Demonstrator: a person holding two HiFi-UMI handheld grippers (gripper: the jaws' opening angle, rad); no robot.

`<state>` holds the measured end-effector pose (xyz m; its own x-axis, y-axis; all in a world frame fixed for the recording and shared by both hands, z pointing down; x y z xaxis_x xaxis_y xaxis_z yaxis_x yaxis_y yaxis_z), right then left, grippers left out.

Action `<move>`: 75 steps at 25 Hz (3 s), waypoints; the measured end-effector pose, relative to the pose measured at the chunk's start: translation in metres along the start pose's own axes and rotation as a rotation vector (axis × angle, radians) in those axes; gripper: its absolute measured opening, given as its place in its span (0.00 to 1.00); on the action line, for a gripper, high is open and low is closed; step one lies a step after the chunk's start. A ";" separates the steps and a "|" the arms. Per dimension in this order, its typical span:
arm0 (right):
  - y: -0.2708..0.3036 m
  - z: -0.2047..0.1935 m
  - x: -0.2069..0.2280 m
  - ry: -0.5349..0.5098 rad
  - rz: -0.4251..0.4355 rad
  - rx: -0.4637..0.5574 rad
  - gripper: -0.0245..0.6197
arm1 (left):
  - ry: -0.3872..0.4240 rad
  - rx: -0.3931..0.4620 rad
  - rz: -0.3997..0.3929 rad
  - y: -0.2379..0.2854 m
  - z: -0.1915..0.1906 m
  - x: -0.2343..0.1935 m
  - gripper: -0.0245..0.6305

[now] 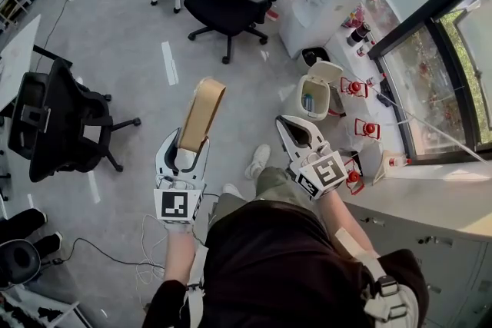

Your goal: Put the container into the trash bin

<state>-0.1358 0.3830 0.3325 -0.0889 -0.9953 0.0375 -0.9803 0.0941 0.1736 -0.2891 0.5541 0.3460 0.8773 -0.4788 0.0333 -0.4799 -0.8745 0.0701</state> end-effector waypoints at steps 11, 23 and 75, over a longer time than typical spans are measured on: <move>0.041 -0.002 0.099 0.055 -0.003 0.018 0.06 | 0.028 -0.037 -0.038 0.102 0.003 0.010 0.42; 0.034 0.016 0.252 0.077 -0.083 0.055 0.06 | 0.061 -0.053 -0.110 0.254 0.026 0.061 0.42; -0.175 -0.060 0.361 0.362 -1.149 0.086 0.06 | 0.259 -0.148 -1.234 0.504 -0.004 0.377 0.42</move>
<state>0.0141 0.0088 0.3748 0.8835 -0.4323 0.1804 -0.4646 -0.8576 0.2206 -0.2004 -0.0665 0.3982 0.7230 0.6883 0.0584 0.6440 -0.7023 0.3034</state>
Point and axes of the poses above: the fingertips, and each gripper's own axes: y forward along the fingers, x to its right, z out of its top, the point moved 4 cm from there along -y, backward along the fingers, and after that the axes turned 13 degrees about z, right-handed, at the moved point
